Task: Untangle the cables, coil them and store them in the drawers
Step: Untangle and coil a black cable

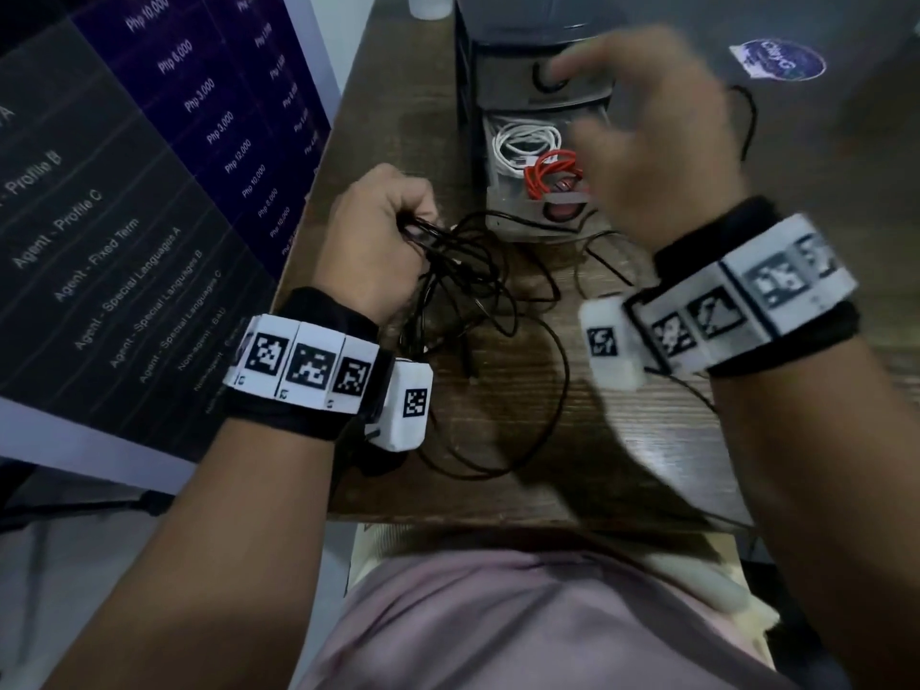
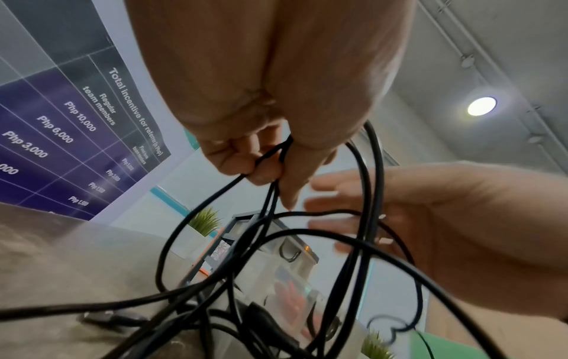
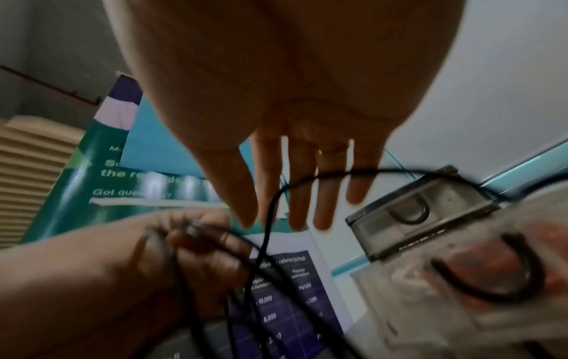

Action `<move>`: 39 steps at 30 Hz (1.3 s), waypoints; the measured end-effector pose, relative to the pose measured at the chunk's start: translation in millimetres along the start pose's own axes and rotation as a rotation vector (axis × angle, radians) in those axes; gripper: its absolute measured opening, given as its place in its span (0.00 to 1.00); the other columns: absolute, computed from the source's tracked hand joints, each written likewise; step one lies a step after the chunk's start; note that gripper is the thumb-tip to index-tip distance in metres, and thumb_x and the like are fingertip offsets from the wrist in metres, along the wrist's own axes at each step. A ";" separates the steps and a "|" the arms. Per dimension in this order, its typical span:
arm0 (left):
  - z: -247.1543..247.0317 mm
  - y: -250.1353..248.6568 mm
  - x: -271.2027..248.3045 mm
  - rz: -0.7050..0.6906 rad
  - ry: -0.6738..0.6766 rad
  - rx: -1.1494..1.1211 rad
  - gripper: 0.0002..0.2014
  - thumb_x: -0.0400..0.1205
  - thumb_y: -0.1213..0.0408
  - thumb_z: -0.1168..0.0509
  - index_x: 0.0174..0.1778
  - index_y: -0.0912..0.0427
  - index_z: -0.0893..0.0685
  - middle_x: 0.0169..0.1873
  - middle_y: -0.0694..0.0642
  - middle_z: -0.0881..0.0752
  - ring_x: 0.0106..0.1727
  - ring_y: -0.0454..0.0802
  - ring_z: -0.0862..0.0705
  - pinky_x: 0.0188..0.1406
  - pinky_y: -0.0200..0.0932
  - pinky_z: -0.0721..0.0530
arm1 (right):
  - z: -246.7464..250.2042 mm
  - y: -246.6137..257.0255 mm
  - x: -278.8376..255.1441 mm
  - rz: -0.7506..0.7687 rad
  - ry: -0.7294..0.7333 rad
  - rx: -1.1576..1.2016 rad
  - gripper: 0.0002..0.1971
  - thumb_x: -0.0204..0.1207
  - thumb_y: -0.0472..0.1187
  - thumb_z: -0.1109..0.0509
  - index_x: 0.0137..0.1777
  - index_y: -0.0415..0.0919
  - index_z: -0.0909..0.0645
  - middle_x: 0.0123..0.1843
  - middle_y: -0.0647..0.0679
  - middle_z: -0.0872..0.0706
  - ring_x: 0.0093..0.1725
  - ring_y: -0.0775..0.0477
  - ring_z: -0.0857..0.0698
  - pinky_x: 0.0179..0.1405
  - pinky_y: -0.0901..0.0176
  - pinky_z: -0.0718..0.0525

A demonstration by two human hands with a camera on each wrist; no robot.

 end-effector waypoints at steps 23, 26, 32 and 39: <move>9.2 23.3 -25.2 0.343 0.163 0.091 0.21 0.76 0.81 0.45 0.31 0.52 0.16 0.29 0.42 0.20 0.32 0.36 0.24 0.34 0.30 0.28 | 21.5 -62.7 16.0 -0.403 -0.162 0.200 0.15 0.81 0.51 0.33 0.31 0.54 0.20 0.27 0.62 0.21 0.22 0.65 0.24 0.29 0.65 0.24; 9.4 25.9 -23.5 0.380 0.175 0.133 0.19 0.77 0.79 0.45 0.34 0.53 0.14 0.30 0.44 0.19 0.35 0.42 0.23 0.37 0.35 0.27 | 20.1 -65.9 13.3 -0.428 -0.217 0.248 0.15 0.81 0.52 0.33 0.32 0.54 0.20 0.23 0.65 0.22 0.25 0.64 0.25 0.33 0.60 0.23; 15.5 -4.2 -16.3 0.157 0.210 -0.084 0.18 0.73 0.82 0.34 0.29 0.53 0.23 0.30 0.47 0.21 0.33 0.36 0.24 0.39 0.36 0.24 | -15.4 -53.0 4.1 -0.390 0.092 0.353 0.16 0.79 0.50 0.32 0.28 0.50 0.20 0.20 0.63 0.22 0.25 0.63 0.26 0.29 0.63 0.29; 6.0 -41.3 -18.2 0.084 0.350 -0.617 0.34 0.66 0.86 0.41 0.69 0.59 0.25 0.57 0.63 0.17 0.62 0.59 0.15 0.62 0.46 0.17 | -75.1 -20.8 -33.8 -0.217 0.675 0.202 0.12 0.86 0.40 0.36 0.39 0.47 0.20 0.35 0.50 0.15 0.38 0.49 0.17 0.43 0.51 0.18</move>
Point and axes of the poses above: each hand's wrist, its own x-axis towards the middle knuckle, its own z-axis out of the back of the hand, y = z × x, the point moved 6 cm from there along x, towards the middle knuckle
